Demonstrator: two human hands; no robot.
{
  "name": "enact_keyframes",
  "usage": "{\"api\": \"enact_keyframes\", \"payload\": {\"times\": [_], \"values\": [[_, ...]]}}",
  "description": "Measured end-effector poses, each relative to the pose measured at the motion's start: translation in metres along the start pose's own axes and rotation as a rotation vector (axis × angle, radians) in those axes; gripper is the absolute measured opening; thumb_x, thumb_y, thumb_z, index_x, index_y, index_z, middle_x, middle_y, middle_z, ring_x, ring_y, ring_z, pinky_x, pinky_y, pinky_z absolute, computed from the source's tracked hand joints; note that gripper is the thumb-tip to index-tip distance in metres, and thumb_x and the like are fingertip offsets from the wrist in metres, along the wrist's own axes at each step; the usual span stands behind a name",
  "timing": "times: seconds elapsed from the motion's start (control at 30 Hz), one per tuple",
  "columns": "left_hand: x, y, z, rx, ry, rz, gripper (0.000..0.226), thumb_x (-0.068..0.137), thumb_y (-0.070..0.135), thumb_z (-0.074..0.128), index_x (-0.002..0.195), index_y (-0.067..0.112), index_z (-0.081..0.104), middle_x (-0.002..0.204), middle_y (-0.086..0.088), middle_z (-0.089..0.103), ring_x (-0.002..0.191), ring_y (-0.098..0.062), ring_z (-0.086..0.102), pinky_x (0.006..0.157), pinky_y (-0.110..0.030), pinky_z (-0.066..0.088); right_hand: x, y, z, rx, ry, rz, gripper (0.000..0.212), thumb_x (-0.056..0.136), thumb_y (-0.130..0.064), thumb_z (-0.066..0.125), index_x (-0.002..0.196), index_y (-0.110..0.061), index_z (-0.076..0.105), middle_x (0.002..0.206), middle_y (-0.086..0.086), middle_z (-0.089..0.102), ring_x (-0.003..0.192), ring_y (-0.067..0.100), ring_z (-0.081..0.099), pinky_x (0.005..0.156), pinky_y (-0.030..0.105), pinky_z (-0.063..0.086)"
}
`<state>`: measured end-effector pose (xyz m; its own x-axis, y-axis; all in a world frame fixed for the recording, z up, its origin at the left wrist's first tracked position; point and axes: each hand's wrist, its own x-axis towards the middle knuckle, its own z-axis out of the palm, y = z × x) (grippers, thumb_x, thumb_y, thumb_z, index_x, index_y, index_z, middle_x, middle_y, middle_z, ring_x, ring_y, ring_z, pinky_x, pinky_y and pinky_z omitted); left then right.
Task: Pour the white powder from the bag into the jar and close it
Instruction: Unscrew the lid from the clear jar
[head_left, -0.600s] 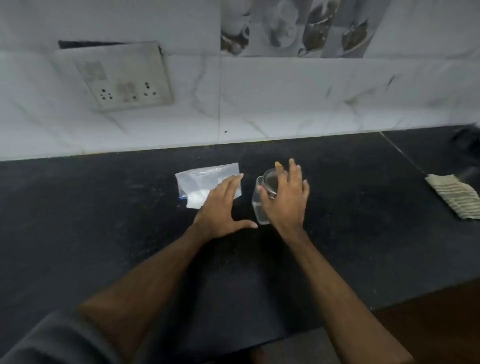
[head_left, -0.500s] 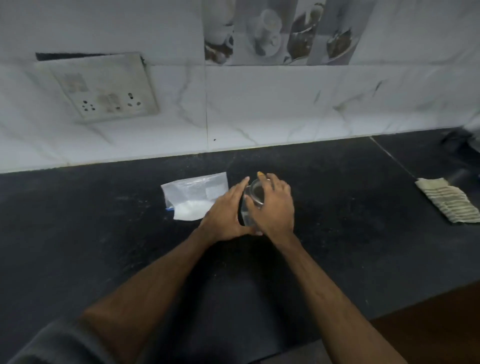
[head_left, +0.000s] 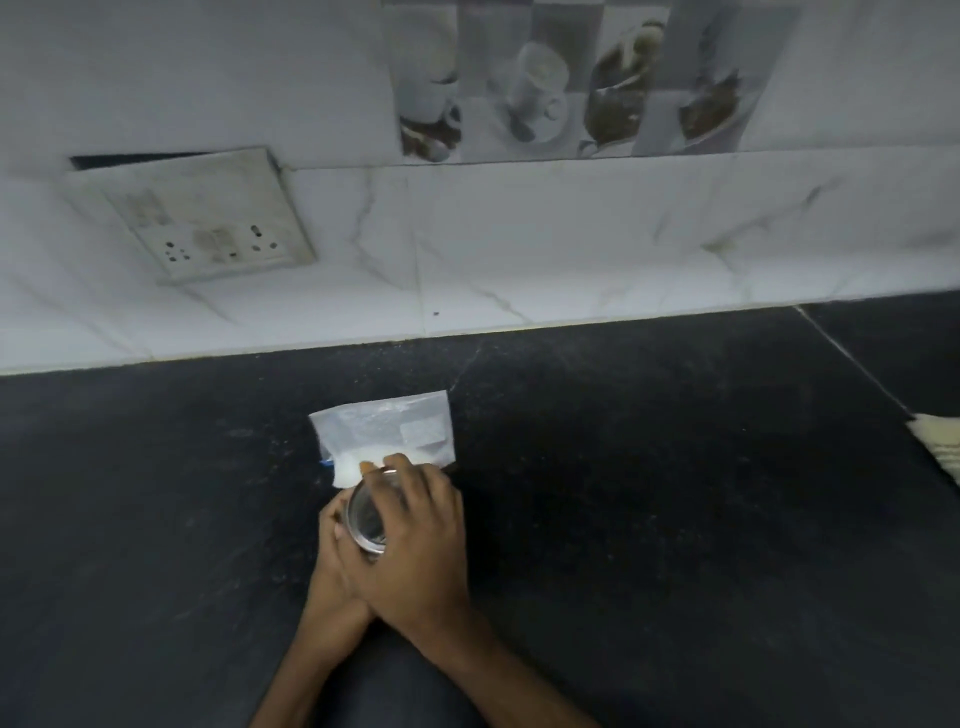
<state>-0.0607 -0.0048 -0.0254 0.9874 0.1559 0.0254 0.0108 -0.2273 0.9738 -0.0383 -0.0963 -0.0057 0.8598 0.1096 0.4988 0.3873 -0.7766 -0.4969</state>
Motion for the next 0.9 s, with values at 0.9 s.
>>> {"api": "enact_keyframes", "payload": {"times": [0.9], "values": [[0.022, -0.023, -0.025, -0.118, -0.010, 0.209, 0.095, 0.066, 0.002, 0.090, 0.119, 0.062, 0.039, 0.119, 0.027, 0.061, 0.112, -0.002, 0.063, 0.094, -0.016, 0.048, 0.001, -0.024, 0.003, 0.139, -0.049, 0.222, 0.077, 0.070, -0.059, 0.076, 0.137, -0.030, 0.052, 0.121, -0.028, 0.042, 0.111, -0.011, 0.047, 0.093, 0.007, 0.038]]}}
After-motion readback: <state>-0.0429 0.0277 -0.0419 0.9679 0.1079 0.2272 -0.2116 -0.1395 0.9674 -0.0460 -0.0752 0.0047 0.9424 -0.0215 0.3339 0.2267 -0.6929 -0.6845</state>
